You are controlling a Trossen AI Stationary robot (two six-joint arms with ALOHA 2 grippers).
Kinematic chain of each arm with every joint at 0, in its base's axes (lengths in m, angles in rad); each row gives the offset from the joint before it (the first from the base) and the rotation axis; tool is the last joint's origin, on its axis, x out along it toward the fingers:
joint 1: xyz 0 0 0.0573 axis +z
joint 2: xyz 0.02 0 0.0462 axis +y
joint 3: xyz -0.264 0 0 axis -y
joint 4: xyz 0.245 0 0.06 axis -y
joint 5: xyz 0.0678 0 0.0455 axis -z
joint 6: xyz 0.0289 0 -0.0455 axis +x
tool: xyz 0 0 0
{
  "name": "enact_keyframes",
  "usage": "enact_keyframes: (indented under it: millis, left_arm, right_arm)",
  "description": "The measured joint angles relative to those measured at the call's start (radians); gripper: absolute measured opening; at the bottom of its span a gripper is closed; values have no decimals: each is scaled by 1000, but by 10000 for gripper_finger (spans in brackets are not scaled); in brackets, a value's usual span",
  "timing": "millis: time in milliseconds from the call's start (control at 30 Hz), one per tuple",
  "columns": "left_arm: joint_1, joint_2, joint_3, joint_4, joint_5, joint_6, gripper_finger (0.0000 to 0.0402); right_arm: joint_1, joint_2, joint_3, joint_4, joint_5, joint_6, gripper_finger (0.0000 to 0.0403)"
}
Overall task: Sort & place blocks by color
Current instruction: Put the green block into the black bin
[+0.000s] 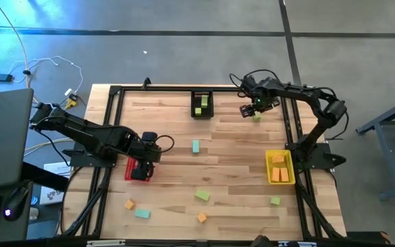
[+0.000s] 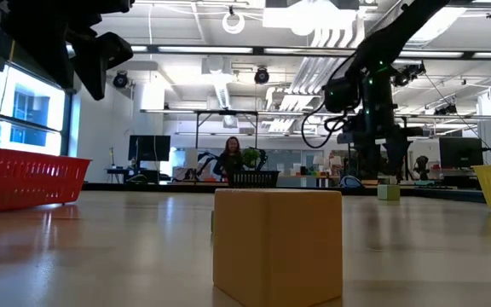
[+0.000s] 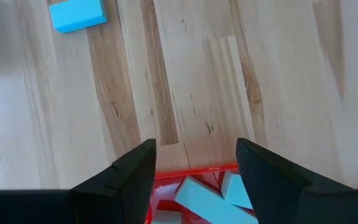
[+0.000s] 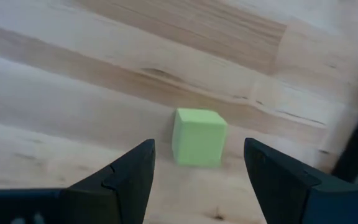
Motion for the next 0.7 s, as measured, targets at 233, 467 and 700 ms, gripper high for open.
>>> enact_keyframes:
  millis: [233, 467, 700]
  left_arm:
    - [0, 0, 0, 6, -5, 0, 207]
    - [0, 0, 0, 9, -5, 0, 207]
    - [0, 1, 0, 25, -5, 19, 207]
  right_arm:
    - [-4, 0, -85, 123, 9, 7, 232]
    - [-4, 0, -157, 205, 21, 30, 205]
    - [-4, 0, -173, 239, 15, 34, 106]
